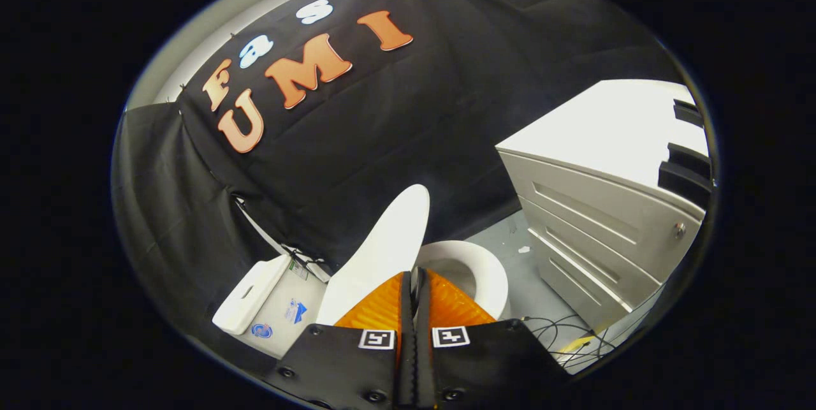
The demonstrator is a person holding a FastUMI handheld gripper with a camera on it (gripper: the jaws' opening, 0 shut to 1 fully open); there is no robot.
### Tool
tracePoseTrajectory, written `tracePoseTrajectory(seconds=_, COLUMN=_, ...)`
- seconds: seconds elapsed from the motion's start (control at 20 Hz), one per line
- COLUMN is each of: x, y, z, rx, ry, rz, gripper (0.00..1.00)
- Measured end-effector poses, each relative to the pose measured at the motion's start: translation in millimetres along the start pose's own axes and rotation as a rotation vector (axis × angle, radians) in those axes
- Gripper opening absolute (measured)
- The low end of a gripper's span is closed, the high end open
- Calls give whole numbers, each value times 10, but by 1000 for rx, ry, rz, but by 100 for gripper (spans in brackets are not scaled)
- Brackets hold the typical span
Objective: Open the toilet lid.
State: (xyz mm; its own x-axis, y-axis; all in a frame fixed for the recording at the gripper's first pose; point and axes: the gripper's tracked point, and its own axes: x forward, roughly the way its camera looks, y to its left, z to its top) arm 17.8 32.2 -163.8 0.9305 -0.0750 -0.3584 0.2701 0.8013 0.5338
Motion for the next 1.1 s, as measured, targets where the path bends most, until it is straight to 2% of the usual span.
tracePoseTrajectory(seconds=0.15, x=-62, y=330, z=177, rx=-103, ry=-20, rz=26, gripper=8)
tracePoseTrajectory(seconds=0.3, x=-109, y=707, z=343, rx=-151, ry=-49, rz=78, gripper=8)
tracePoseTrajectory(seconds=0.55, x=-102, y=1136, z=424, rx=-311, ry=-66, rz=91, gripper=8)
tracePoseTrajectory(seconds=1.1, x=-154, y=1957, z=520, rx=-427, ry=-59, rz=163, gripper=8)
